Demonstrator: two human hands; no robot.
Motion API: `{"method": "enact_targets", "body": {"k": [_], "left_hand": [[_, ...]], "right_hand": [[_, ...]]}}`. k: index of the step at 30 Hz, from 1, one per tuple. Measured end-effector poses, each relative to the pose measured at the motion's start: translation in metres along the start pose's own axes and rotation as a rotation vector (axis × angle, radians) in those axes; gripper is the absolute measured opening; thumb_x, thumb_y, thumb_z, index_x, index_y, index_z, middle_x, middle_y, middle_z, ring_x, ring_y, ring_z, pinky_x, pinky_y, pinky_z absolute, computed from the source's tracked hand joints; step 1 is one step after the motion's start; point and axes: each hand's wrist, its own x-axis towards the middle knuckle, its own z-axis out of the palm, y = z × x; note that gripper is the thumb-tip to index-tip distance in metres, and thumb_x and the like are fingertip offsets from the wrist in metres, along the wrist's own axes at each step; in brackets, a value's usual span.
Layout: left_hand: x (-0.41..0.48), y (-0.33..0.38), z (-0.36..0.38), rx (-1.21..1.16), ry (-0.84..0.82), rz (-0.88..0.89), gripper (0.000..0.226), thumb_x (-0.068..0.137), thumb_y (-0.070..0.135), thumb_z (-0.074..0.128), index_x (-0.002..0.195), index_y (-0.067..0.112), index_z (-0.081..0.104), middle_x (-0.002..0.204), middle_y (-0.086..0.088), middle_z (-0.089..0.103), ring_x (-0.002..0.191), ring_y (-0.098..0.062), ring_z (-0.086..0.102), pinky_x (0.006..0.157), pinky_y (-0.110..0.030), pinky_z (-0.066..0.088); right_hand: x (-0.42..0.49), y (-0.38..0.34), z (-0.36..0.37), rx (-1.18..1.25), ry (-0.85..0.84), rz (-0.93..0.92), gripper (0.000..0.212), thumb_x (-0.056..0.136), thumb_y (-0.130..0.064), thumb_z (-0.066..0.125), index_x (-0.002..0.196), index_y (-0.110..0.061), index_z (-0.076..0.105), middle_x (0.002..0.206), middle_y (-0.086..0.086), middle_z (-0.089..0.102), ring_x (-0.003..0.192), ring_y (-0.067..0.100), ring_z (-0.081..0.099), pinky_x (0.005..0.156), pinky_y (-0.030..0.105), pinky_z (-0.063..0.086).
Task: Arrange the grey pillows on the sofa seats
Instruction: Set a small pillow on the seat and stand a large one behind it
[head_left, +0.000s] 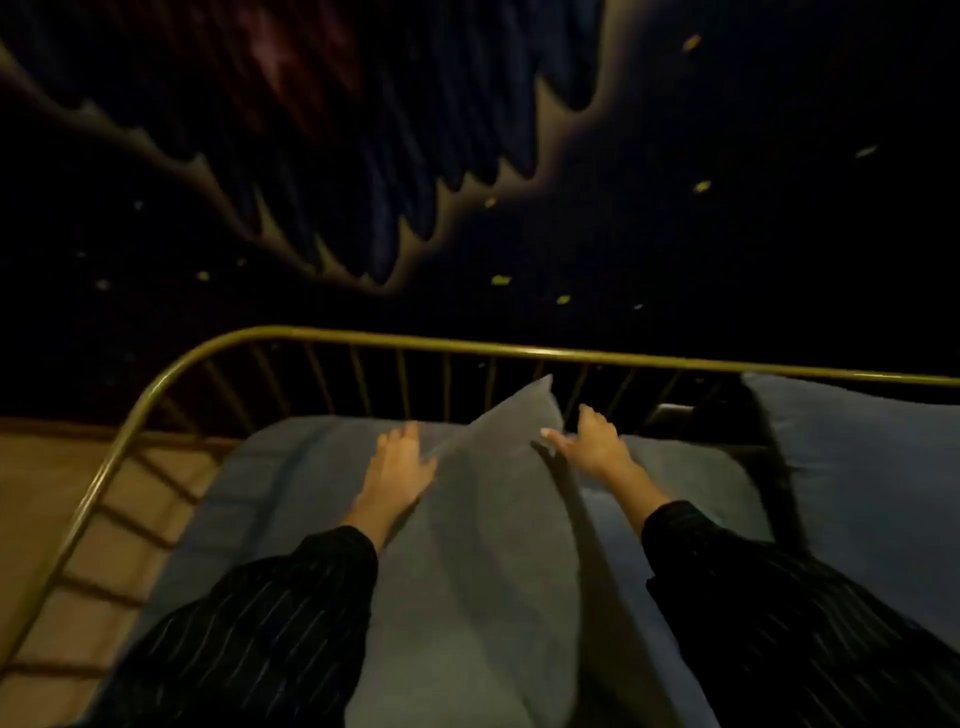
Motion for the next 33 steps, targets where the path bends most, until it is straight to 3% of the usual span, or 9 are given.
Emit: {"method": "enact_targets", "body": {"k": [7, 11, 18, 21, 23, 25, 27, 30, 33], "left_hand": [[-0.04, -0.125, 0.071, -0.228, -0.184, -0.412, 0.073, 0.096, 0.056, 0.043, 0.151, 0.01, 0.033, 0.153, -0.022, 0.039, 0.141, -0.039, 0.037, 0.118, -0.045, 0.029], [-0.054, -0.13, 0.1, -0.523, -0.125, -0.508, 0.072, 0.096, 0.06, 0.036, 0.155, 0.021, 0.026, 0.161, -0.01, 0.03, 0.148, -0.03, 0.028, 0.123, -0.039, 0.014], [-0.044, -0.162, 0.113, -0.83, -0.126, -0.63, 0.072, 0.091, 0.067, 0.042, 0.149, 0.026, 0.04, 0.158, 0.0, 0.036, 0.145, -0.023, 0.035, 0.123, -0.038, 0.02], [-0.051, -0.145, 0.104, -0.997, -0.056, -0.618, 0.061, 0.082, 0.07, 0.056, 0.127, 0.029, 0.064, 0.127, 0.01, 0.067, 0.116, -0.009, 0.061, 0.113, -0.028, 0.037], [-0.046, -0.132, 0.102, -1.228, -0.091, -0.627, 0.034, 0.088, 0.056, 0.061, 0.104, 0.028, 0.073, 0.097, 0.011, 0.078, 0.087, -0.004, 0.072, 0.084, -0.02, 0.056], [-0.036, -0.114, 0.087, -1.363, -0.223, -0.625, 0.056, 0.075, 0.063, 0.072, 0.115, 0.024, 0.074, 0.109, -0.001, 0.077, 0.093, -0.018, 0.076, 0.075, -0.031, 0.06], [-0.023, -0.119, 0.088, -1.365, -0.182, -0.616, 0.08, 0.059, 0.067, 0.081, 0.123, 0.02, 0.07, 0.112, -0.006, 0.076, 0.099, -0.026, 0.074, 0.088, -0.041, 0.059], [-0.023, -0.122, 0.071, -1.295, -0.112, -0.646, 0.086, 0.05, 0.065, 0.086, 0.12, 0.018, 0.07, 0.107, -0.005, 0.078, 0.097, -0.028, 0.075, 0.095, -0.046, 0.055], [-0.038, -0.122, 0.029, -1.269, -0.007, -0.701, 0.088, 0.048, 0.065, 0.087, 0.12, 0.018, 0.068, 0.107, -0.004, 0.077, 0.094, -0.027, 0.075, 0.084, -0.042, 0.058]], "right_hand": [[-0.021, -0.019, 0.069, 0.013, 0.064, 0.107, 0.093, 0.089, -0.064, 0.045, 0.155, -0.012, 0.004, 0.157, 0.015, 0.024, 0.139, 0.041, 0.029, 0.103, 0.052, 0.038], [-0.028, -0.013, 0.076, 0.011, 0.081, 0.13, 0.099, 0.083, -0.072, 0.046, 0.155, -0.019, 0.003, 0.154, 0.018, 0.028, 0.137, 0.044, 0.033, 0.102, 0.055, 0.038], [-0.041, 0.01, 0.085, -0.006, 0.086, 0.174, 0.116, 0.068, -0.084, 0.052, 0.154, -0.029, -0.002, 0.153, 0.019, 0.029, 0.133, 0.046, 0.04, 0.101, 0.059, 0.039], [-0.046, 0.04, 0.086, 0.057, 0.04, 0.283, 0.114, 0.07, -0.083, 0.051, 0.155, -0.028, -0.002, 0.151, 0.023, 0.033, 0.132, 0.048, 0.041, 0.104, 0.06, 0.037], [-0.052, 0.061, 0.082, 0.128, 0.009, 0.355, 0.108, 0.072, -0.08, 0.05, 0.154, -0.025, 0.007, 0.15, 0.022, 0.039, 0.131, 0.047, 0.043, 0.106, 0.059, 0.035], [-0.057, 0.071, 0.077, 0.245, -0.004, 0.402, 0.1, 0.076, -0.076, 0.052, 0.151, -0.019, 0.019, 0.148, 0.02, 0.043, 0.13, 0.045, 0.045, 0.107, 0.057, 0.036], [-0.055, 0.07, 0.071, 0.361, -0.002, 0.385, 0.093, 0.078, -0.072, 0.054, 0.148, -0.016, 0.03, 0.147, 0.018, 0.046, 0.13, 0.044, 0.047, 0.108, 0.055, 0.037], [-0.046, 0.049, 0.063, 0.446, -0.011, 0.328, 0.102, 0.067, -0.083, 0.05, 0.145, -0.019, 0.038, 0.142, 0.016, 0.052, 0.124, 0.043, 0.053, 0.103, 0.056, 0.044], [-0.033, 0.017, 0.068, 0.533, -0.066, 0.247, 0.093, 0.076, -0.073, 0.055, 0.144, -0.014, 0.034, 0.144, 0.016, 0.049, 0.125, 0.042, 0.051, 0.102, 0.052, 0.046]]}}
